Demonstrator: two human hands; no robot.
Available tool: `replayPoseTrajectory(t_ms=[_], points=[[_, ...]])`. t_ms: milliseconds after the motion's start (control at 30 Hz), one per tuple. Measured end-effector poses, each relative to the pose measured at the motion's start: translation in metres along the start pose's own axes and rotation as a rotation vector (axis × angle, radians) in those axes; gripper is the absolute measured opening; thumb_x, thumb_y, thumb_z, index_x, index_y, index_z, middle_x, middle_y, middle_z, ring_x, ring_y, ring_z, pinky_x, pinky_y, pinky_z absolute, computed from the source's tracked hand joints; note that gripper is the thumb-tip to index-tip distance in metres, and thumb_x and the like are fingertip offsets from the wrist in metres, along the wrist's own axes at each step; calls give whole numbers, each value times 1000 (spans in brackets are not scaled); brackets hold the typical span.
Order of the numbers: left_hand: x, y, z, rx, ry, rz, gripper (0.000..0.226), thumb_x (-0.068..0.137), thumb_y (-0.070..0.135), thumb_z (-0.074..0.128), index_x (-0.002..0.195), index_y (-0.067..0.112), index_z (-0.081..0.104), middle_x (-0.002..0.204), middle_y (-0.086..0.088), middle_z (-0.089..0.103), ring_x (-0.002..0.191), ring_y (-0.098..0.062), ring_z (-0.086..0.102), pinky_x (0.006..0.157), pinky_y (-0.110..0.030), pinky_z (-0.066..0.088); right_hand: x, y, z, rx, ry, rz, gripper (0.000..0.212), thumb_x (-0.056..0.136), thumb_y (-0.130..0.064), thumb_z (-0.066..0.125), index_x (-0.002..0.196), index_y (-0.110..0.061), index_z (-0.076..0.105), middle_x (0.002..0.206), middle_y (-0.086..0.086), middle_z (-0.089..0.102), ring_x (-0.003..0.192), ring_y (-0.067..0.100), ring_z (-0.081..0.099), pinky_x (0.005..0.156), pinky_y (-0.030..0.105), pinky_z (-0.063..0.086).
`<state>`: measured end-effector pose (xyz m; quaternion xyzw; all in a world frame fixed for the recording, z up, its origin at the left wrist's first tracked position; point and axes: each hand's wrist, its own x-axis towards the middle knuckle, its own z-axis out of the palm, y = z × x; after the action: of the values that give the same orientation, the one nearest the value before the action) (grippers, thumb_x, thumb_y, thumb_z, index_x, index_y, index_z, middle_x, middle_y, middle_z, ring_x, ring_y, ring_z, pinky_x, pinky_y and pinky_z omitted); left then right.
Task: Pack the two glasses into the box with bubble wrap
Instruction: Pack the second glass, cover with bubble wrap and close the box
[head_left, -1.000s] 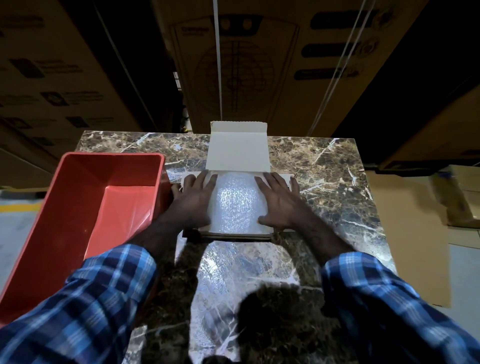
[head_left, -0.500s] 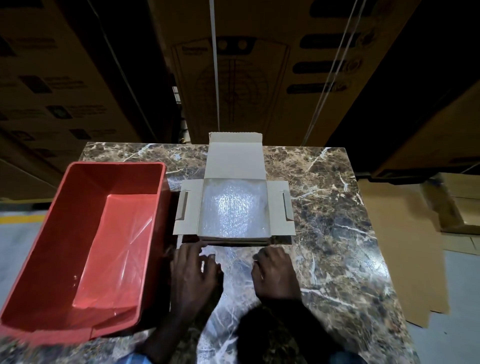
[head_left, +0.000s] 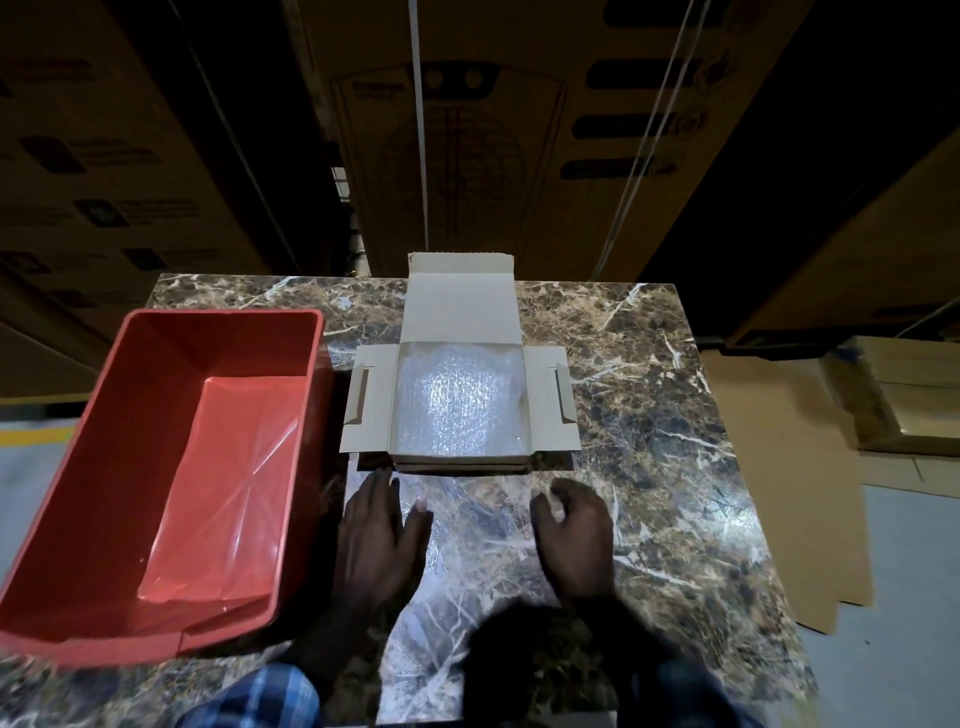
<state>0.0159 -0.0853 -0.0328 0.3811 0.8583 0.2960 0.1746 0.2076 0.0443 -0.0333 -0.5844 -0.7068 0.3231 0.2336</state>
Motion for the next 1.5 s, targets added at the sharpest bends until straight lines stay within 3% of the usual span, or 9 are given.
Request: replayPoseTrajectory(t_ms=[167, 367, 500, 633, 733, 1033, 1167, 1333, 1500], points=[[33, 40, -12, -485, 235, -306, 40, 98, 40, 56, 124, 9, 55, 115, -4, 61, 112, -27, 57, 96, -33, 42, 38, -43, -20, 451, 90, 395, 38, 93, -40, 66, 123, -15, 63, 106, 0, 69, 98, 20, 64, 82, 29, 46], [54, 67, -28, -964, 434, -556, 41, 100, 33, 58, 136, 17, 47, 121, -1, 60, 110, -22, 59, 98, -39, 48, 60, -68, -21, 511, 215, 315, 32, 90, -28, 73, 117, -18, 61, 97, 1, 71, 82, 15, 67, 60, 20, 44], [57, 65, -31, -724, 465, -225, 18, 99, 32, 58, 115, 24, 60, 110, 2, 64, 109, -25, 61, 85, -25, 47, 60, -85, -16, 434, 230, 181, 15, 88, -9, 73, 102, -10, 69, 82, -4, 67, 71, 8, 62, 63, 19, 45], [67, 60, -26, -466, 398, -39, 33, 92, 27, 62, 124, 21, 61, 120, 0, 67, 108, -24, 63, 88, -37, 50, 53, -96, -5, 151, 179, -87, 15, 90, -12, 70, 104, -11, 68, 91, -2, 67, 73, 7, 60, 59, 9, 39], [70, 57, -22, -330, 333, 87, 38, 94, 7, 63, 132, 11, 59, 123, -6, 65, 112, -20, 60, 94, -23, 43, 50, -103, 4, -38, 165, -252, 19, 90, -13, 70, 107, -7, 67, 96, 4, 68, 79, 9, 56, 64, 1, 31], [82, 47, -12, 88, 217, 444, 38, 99, 26, 43, 120, 5, 68, 122, -7, 68, 106, -25, 52, 95, -33, 40, 57, -84, 35, -157, 102, -450, 23, 96, -10, 53, 111, -4, 69, 114, 10, 70, 103, 25, 61, 88, 41, 53], [98, 42, -24, 5, 127, 439, 31, 92, 32, 53, 110, 15, 72, 117, 9, 67, 98, -20, 51, 87, -38, 44, 66, -79, 27, -78, 65, -485, 19, 93, -3, 56, 107, -7, 69, 110, 6, 67, 101, 23, 54, 86, 39, 50], [121, 39, -34, 102, -216, 267, 59, 91, 37, 61, 145, 15, 52, 160, -8, 32, 148, -35, 24, 119, -43, 19, 79, -78, 21, -297, -202, -426, 43, 101, -25, 48, 144, -19, 51, 156, 11, 38, 143, 30, 33, 117, 45, 30], [126, 42, -23, 190, -277, 271, 61, 96, 22, 64, 151, 11, 41, 165, -13, 17, 148, -37, 26, 120, -42, 19, 88, -75, 19, -414, -313, -486, 46, 105, -32, 39, 148, -18, 46, 162, 15, 23, 150, 31, 17, 119, 45, 27]])
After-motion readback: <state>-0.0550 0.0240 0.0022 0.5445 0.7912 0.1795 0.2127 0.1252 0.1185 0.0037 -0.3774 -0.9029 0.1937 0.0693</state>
